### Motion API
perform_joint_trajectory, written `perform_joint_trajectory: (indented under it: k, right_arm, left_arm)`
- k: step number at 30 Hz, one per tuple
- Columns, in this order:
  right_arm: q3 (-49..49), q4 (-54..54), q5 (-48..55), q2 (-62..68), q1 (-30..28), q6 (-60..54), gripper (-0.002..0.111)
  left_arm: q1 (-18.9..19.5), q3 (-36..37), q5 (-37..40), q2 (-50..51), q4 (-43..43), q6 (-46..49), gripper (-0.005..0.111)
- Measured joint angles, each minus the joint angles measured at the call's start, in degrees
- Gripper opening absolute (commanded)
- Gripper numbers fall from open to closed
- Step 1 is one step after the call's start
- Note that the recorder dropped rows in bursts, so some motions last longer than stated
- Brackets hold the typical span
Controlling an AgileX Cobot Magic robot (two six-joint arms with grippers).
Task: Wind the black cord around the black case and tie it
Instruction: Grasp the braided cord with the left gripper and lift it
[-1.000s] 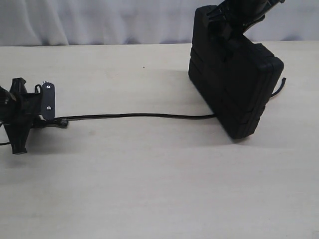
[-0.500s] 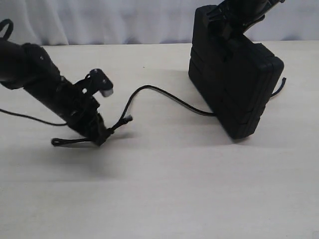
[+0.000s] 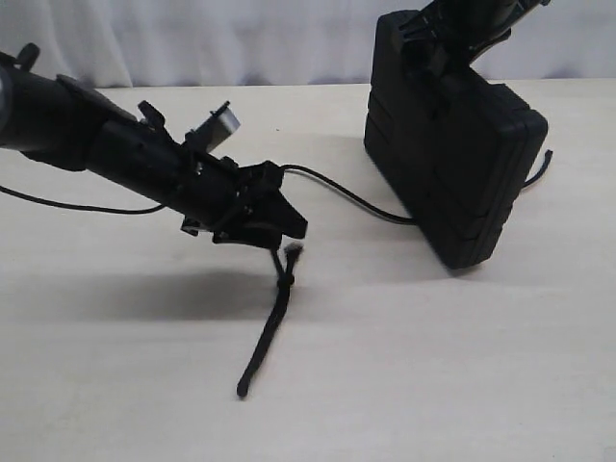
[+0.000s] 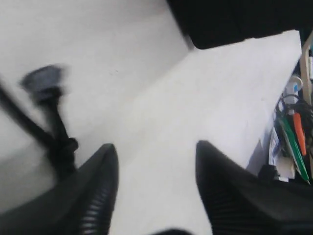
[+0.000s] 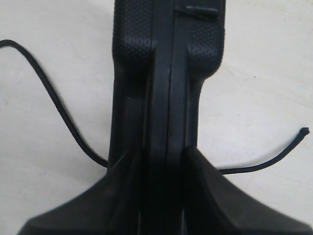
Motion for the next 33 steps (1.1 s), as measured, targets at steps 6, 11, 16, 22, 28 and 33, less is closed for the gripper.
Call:
perform_joint_trajectory:
  k: [6, 11, 16, 22, 28, 33]
  right_arm:
    - [0.00, 0.00, 0.00, 0.00, 0.00, 0.00, 0.004]
    - [0.00, 0.00, 0.00, 0.00, 0.00, 0.00, 0.004]
    - [0.00, 0.00, 0.00, 0.00, 0.00, 0.00, 0.004]
    - [0.00, 0.00, 0.00, 0.00, 0.00, -0.12, 0.004]
    - [0.00, 0.00, 0.00, 0.00, 0.00, -0.12, 0.004]
    - [0.00, 0.00, 0.00, 0.09, 0.00, -0.12, 0.004]
  left_arm:
    - [-3.30, -0.31, 3.38, 0.62, -0.35, 11.21, 0.058]
    - [-2.55, -5.63, 1.76, -2.83, 8.83, 20.65, 0.058]
    - [-3.27, -9.22, -4.03, -9.17, 34.93, 34.85, 0.052]
    - [-8.04, -8.31, -5.79, -9.44, 50.34, 60.13, 0.053]
    - [-13.37, -5.01, -15.27, -5.14, 51.96, 72.34, 0.053]
    - [-17.82, -4.60, -19.06, -0.49, 57.82, 72.51, 0.053]
